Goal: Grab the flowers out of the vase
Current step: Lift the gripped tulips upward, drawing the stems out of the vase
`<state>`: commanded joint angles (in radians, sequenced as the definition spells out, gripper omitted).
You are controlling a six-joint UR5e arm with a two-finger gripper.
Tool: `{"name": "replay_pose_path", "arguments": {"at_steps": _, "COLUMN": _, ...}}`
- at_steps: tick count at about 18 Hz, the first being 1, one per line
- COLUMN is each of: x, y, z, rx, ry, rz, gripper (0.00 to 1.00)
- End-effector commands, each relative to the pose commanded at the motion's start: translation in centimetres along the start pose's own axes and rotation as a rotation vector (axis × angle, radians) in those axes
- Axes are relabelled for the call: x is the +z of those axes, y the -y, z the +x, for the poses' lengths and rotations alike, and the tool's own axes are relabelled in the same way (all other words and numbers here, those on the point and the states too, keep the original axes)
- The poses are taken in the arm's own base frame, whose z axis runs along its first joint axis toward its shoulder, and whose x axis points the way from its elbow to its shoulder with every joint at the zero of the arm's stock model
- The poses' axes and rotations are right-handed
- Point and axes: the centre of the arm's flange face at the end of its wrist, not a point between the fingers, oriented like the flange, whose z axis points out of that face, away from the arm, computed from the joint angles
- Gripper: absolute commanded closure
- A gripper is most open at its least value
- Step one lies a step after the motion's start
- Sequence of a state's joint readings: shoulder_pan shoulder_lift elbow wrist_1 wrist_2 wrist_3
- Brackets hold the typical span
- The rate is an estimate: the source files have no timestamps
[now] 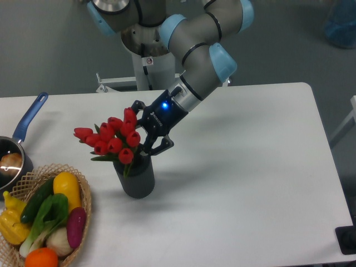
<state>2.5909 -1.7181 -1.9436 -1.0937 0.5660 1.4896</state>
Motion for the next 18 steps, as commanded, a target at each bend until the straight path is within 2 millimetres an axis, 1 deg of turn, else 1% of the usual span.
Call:
{"name": "replay_pose_path", "arguments": {"at_steps": 1, "x": 0.0, "y": 0.1, "z": 0.0, "rx": -0.020, "ry": 0.000, "rz": -0.002, "gripper": 0.49}}
{"name": "replay_pose_path", "arguments": {"at_steps": 2, "x": -0.2, "y": 0.4, "z": -0.1, "rx": -0.037, "ry": 0.004, "rz": -0.003, "gripper": 0.50}}
{"name": "replay_pose_path", "arguments": {"at_steps": 5, "x": -0.5, "y": 0.7, "z": -0.4, "rx": -0.045, "ry": 0.012, "rz": -0.002, "gripper": 0.50}}
{"name": "replay_pose_path", "arguments": {"at_steps": 12, "x": -1.1, "y": 0.5, "z": -0.6, "rx": -0.052, "ry": 0.023, "rz": 0.003, "gripper": 0.50}}
{"name": "replay_pose_path", "arguments": {"at_steps": 16, "x": -1.5, "y": 1.2, "z": 0.0, "rx": -0.049, "ry": 0.026, "rz": 0.033, "gripper": 0.50}}
{"name": "replay_pose_path", "arguments": {"at_steps": 18, "x": -1.9, "y": 1.8, "z": 0.3, "rx": -0.063, "ry": 0.034, "rz": 0.039, "gripper": 0.52}}
